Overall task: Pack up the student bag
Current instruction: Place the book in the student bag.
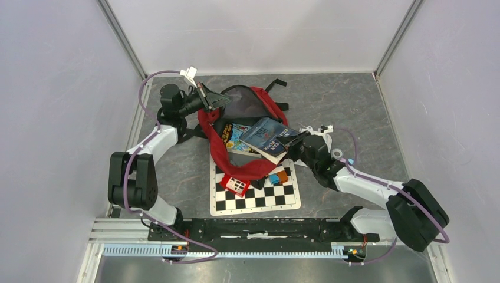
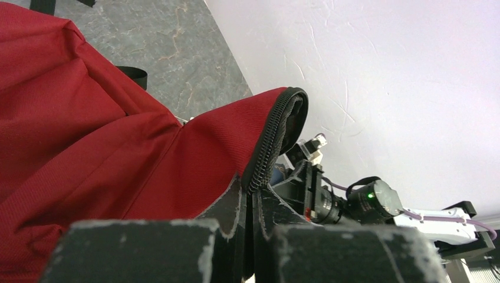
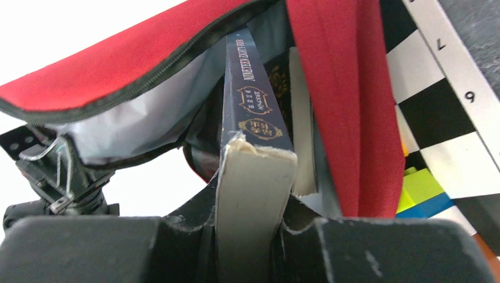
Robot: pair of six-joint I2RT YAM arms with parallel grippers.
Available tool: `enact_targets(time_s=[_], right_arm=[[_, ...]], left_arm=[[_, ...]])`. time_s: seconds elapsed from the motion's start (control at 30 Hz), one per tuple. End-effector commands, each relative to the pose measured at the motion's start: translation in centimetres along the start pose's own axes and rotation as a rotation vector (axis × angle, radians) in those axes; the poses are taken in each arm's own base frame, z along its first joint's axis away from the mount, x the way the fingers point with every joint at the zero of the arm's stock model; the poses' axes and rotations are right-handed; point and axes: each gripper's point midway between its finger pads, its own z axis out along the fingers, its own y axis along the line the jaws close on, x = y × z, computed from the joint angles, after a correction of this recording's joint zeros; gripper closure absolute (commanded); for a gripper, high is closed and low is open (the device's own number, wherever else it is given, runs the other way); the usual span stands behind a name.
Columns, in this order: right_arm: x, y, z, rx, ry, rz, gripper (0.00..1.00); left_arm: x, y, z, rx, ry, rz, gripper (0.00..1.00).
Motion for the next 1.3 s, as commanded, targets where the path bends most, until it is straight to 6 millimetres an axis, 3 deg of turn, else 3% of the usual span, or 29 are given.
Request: enact_targets(time_s=[0.0, 0.17, 0.33, 0.43, 0.5, 0.6, 0.7, 0.87, 0.97, 1.03, 1.13, 1.27], right_arm=[[-1.2, 6.0, 1.0, -0.163, -0.078, 0.096, 1.0], [1.6, 7.1, 3.0, -0.18, -0.074, 0.087, 1.0], [3.3, 7.1, 6.1, -0.187, -0.085, 0.079, 1.0], [4.6, 5.9, 8.1, -0.132, -0.062, 0.021, 0.8], [5.0, 5.0, 8.6, -0.103, -0.052, -0.022, 0.53], [4.7, 2.8, 8.1, -0.031, -0.056, -0.092, 0.25], [3.8, 1.1, 6.6, 0.023, -0.073, -0.194, 0.14], [1.1, -0.5, 3.0, 0.08, -0.13, -0.431, 0.12], [0.3, -0.1, 1.9, 0.072, -0.127, -0.635, 0.12], [0.8, 1.1, 1.6, 0.025, -0.077, -0.802, 0.13], [3.3, 3.5, 1.8, -0.106, 0.056, -1.065, 0.13], [5.9, 3.9, 1.9, -0.204, 0.194, -1.33, 0.18]], left_arm=[[-1.4, -4.2, -0.6, 0.103, -0.046, 0.085, 0.98], [-0.9, -4.7, -0.2, 0.161, -0.031, 0.04, 0.98], [-1.0, -5.4, -0.3, 0.191, -0.043, 0.046, 0.98], [-0.9, -5.0, -0.3, 0.175, -0.045, 0.047, 0.98], [-0.9, -4.7, -0.2, 0.172, -0.04, 0.04, 0.98], [-0.9, -4.5, -0.2, 0.167, -0.038, 0.039, 0.98], [-0.9, -4.6, -0.2, 0.164, -0.038, 0.049, 0.98], [-0.8, -4.4, -0.2, 0.154, -0.035, 0.049, 0.98], [-0.8, -4.3, -0.1, 0.152, -0.033, 0.047, 0.98], [-0.7, -4.2, -0.1, 0.15, -0.03, 0.044, 0.98], [-0.7, -4.2, -0.1, 0.15, -0.027, 0.042, 0.98], [-0.6, -4.2, -0.1, 0.15, -0.025, 0.042, 0.98]])
